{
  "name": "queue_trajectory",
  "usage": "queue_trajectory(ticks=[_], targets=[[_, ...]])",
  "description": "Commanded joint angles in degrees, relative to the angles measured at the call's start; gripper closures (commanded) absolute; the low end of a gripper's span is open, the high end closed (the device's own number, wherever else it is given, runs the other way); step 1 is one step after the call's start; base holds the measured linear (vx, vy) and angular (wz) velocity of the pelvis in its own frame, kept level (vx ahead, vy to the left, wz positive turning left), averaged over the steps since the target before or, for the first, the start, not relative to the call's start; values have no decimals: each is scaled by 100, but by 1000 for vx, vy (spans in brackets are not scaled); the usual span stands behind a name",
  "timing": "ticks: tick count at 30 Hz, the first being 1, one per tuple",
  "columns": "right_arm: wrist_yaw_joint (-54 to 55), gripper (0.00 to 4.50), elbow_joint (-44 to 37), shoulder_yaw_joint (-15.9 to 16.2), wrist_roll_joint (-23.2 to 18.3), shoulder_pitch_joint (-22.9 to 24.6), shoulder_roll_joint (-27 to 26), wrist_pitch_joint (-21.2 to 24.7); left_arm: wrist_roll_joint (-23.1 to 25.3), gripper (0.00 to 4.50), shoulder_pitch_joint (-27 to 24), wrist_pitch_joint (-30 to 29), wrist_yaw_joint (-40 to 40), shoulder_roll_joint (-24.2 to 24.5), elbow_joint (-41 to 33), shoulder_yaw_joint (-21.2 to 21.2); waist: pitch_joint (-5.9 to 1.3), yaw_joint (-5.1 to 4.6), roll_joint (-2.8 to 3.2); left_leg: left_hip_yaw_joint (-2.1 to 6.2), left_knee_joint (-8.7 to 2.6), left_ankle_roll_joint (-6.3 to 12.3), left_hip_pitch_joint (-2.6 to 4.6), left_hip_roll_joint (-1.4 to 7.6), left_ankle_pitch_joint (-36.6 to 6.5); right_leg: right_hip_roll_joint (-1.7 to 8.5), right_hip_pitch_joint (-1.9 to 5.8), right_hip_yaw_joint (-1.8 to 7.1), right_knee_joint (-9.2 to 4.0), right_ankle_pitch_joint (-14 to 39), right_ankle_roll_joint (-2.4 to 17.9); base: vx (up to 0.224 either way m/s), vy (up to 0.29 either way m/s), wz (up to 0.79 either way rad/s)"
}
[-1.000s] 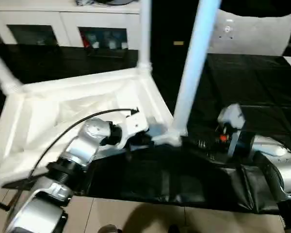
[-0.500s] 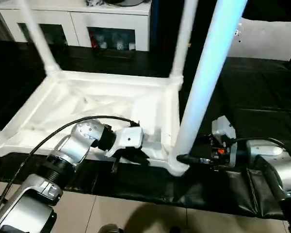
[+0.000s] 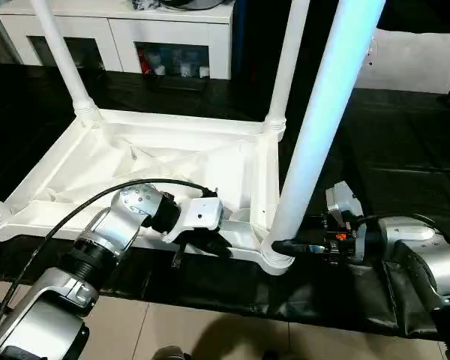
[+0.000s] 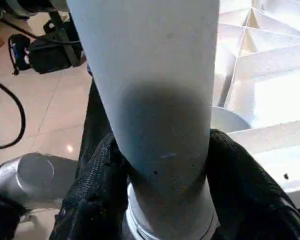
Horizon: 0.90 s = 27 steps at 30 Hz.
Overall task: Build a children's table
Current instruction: Rotate leg to tighten
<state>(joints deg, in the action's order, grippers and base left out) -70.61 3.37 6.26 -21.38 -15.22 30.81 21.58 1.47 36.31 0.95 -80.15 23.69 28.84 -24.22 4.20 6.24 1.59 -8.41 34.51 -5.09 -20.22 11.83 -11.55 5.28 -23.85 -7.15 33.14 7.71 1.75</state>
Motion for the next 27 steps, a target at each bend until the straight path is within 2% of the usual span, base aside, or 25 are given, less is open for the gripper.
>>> queue_trajectory(ticks=[1, 3, 5, 6, 7, 8, 9, 10, 11, 12, 13, 15, 16, 17, 18, 19, 20, 21, 22, 23, 25, 26, 27], targets=[[233, 257, -234, 13, -296, 39, -158, 391, -95, 450, 29, -184, 275, -152, -167, 99, -411, -38, -92, -81, -413, 428, -39, 82, -756, 289, 399, 279, -428, 2367, 658, 0, 0, 0], [744, 257, -325, 7, -186, 66, -396, 597, -94, 450, -18, -496, 604, -294, -276, 192, -402, -65, -94, -82, -420, 338, -21, 65, -850, 291, 387, 260, -465, 2654, 533, 0, 0, 0], [1645, 257, -370, 30, 148, 66, -827, 773, -68, 450, -87, -1033, 1197, -560, -477, 330, -360, -134, -85, -82, -413, 181, 3, 15, -1099, 277, 353, 199, -570, 3234, 313, 0, 0, 0], [2224, 257, -331, -29, 301, 14, -1149, 910, -65, 450, -110, -1344, 1583, -771, -588, 425, -360, -189, -112, -79, -403, 123, 6, -11, -1185, 267, 351, 166, -603, 3445, 179, 0, 0, 0], [2246, 257, -328, -32, 306, 11, -1162, 913, -64, 450, -111, -1354, 1598, -779, -593, 428, -355, -218, -107, -68, -406, 114, -21, -20, -1196, 267, 363, 145, -610, 3499, 133, 0, 0, 0], [2392, 257, -314, -52, 341, -7, -1249, 937, -61, 450, -114, -1429, 1695, -835, -621, 450, -360, -270, -118, -51, -402, 122, -42, -37, -1260, 268, 382, 114, -654, 3616, -21, 0, 0, 0], [2836, 257, -283, -148, 398, -78, -1516, 1022, -34, 450, -112, -1644, 1957, -1001, -694, 508, -356, -340, -102, -51, -398, 173, -29, -38, -1312, 265, 363, 109, -678, 3606, -47, 0, 0, 0], [3504, 257, -221, -296, 495, -196, -1908, 1141, -5, 450, -82, -1975, 2391, -1269, -758, 613, -364, -405, -96, -44, -395, 191, -44, -42, -1314, 254, 363, 91, -683, 3544, -8, 0, 0, 0], [3787, 257, -184, -360, 541, -247, -2067, 1185, 23, 450, -57, -2088, 2602, -1382, -757, 660, -366, -442, -88, -41, -397, 160, -54, -30, -1289, 259, 366, 96, -666, 3471, 25, 0, 0, 0], [3994, 257, -151, -413, 568, -283, -2177, 1214, 47, 450, -33, -2155, 2753, -1457, -744, 692, -369, -493, -96, -20, -399, 173, -88, -37, -1300, 255, 393, 63, -672, 3446, 9, 0, 0, 0], [4284, 257, -100, -501, 588, -332, -2328, 1253, 78, 450, 1, -2236, 2939, -1547, -725, 733, -378, -494, -78, -22, -401, 184, -66, -36, -1300, 254, 391, 62, -682, 3413, 6, 0, 0, 0], [5151, 257, 254, -809, 660, -565, -2841, 1074, 174, 450, 161, -2436, 3890, -1992, -538, 1013, -392, -572, -58, -30, -392, 261, -49, -36, -1299, 266, 363, 60, -700, 3232, 120, 0, 0, 0], [5249, 257, 343, -835, 702, -615, -2920, 934, 194, 450, 185, -2466, 4069, -2077, -506, 1061, -395, -586, -61, -31, -389, 270, -43, -28, -1302, 259, 352, 61, -696, 3172, 153, 0, 0, 0], [5350, 222, 469, -858, 765, -681, -3010, 721, 212, 450, 208, -2503, 4256, -2172, -477, 1111, -414, -583, -61, -37, -390, 322, -47, -31, -1223, 265, 370, 76, -682, 3011, 201, 0, 0, 0], [5408, 222, 532, -873, 798, -714, -3057, 594, 224, 450, 214, -2528, 4366, -2221, -472, 1140, -428, -581, -58, -33, -401, 393, -81, -15, -1092, 265, 393, 102, -635, 2742, 281, 0, 0, 0], [5558, 200, 691, -960, 776, -813, -3167, 399, 306, 450, 216, -2514, 4476, -2242, -470, 1105, -455, -570, -52, -33, -399, 453, -101, 3, -905, 277, 403, 138, -574, 2380, 405, 0, 0, 0], [5622, 200, 729, -1022, 781, -846, -3228, 341, 349, 450, 203, -2536, 4504, -2243, -510, 1081, -462, -583, -63, -39, -395, 488, -115, 5, -808, 270, 402, 155, -544, 2198, 487, 0, 0, 0], [5648, 181, 742, -1066, 796, -863, -3255, 293, 379, 450, 185, -2532, 4483, -2228, -553, 1053, -476, -563, -65, -58, -383, 567, -96, 8, -655, 260, 386, 176, -515, 1952, 631, 0, 0, 0], [5658, 169, 714, -1084, 840, -857, -3259, 273, 400, 450, 156, -2553, 4444, -2204, -620, 1027, -475, -565, -75, -58, -382, 606, -99, 14, -618, 257, 384, 183, -498, 1914, 692, 0, 0, 0], [5597, 159, 665, -1067, 876, -833, -3221, 241, 420, 450, 131, -2536, 4383, -2159, -667, 992, -485, -534, -76, -68, -371, 647, -105, 10, -492, 255, 394, 204, -462, 1761, 782, 0, 0, 0], [5425, 148, 565, -975, 955, -762, -3085, 146, 418, 450, 81, -2501, 4243, -2067, -734, 930, -534, -486, -67, -64, -339, 790, -147, 10, -11, 256, 430, 239, -338, 1040, 976, 0, 0, 0], [5425, 133, 565, -975, 955, -762, -3085, 146, 418, 450, 81, -2501, 4243, -2067, -734, 930, -534, -486, -67, -64, -339, 790, -147, 10, -11, 256, 430, 239, -338, 1040, 976, 0, 0, 0], [5298, 133, 509, -902, 1015, -702, -2955, 84, 402, 450, 51, -2481, 4143, -2004, -766, 897, -548, -464, -70, -65, -313, 930, -162, 11, 243, 247, 423, 248, -276, 664, 1094, 0, 0, 0]])
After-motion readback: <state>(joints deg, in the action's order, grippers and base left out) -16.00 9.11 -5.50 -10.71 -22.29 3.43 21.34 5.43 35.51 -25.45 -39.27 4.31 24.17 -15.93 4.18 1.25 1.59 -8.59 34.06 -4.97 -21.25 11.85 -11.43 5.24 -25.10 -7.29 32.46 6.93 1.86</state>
